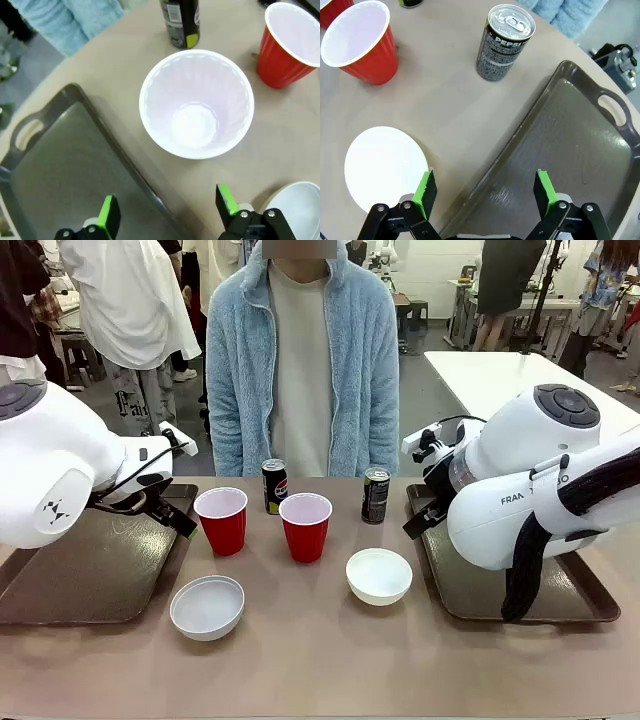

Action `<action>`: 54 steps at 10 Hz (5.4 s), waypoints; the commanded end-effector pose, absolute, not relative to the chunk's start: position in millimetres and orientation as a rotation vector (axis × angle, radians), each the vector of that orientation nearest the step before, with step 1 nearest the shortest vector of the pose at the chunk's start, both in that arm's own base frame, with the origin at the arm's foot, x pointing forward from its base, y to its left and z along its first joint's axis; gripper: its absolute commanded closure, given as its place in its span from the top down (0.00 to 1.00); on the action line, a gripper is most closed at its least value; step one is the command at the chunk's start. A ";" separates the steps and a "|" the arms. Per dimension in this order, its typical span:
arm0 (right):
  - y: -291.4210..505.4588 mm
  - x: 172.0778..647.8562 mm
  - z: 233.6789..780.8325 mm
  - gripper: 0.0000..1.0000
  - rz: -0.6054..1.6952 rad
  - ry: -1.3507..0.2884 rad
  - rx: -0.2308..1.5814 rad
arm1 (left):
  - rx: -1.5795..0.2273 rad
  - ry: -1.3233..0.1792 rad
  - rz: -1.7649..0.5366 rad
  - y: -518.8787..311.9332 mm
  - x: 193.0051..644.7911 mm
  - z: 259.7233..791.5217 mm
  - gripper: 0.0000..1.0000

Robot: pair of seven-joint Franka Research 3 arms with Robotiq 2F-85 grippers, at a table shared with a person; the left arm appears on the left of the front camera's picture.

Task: Prepare tableware on both trays.
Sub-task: Pick up a Picnic Bowl from the table and place it on a Handle tray.

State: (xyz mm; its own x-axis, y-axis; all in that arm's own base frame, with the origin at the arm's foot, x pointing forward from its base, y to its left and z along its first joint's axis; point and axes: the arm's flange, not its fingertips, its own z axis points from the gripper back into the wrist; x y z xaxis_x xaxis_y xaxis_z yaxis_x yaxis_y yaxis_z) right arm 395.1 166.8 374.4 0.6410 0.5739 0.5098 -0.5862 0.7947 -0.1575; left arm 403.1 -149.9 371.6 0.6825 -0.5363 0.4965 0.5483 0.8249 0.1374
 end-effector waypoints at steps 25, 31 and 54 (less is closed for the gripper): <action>114.1 299.7 492.7 1.00 0.484 -0.272 0.417 | -0.581 -0.282 -0.638 -83.7 337.1 486.8 1.00; -58.4 280.5 468.4 1.00 0.018 -0.350 1.000 | -1.341 -0.204 -0.249 48.9 378.9 446.4 1.00; -114.4 242.6 495.7 1.00 -0.049 -0.286 0.975 | -1.254 -0.275 -0.135 126.9 347.8 450.0 1.00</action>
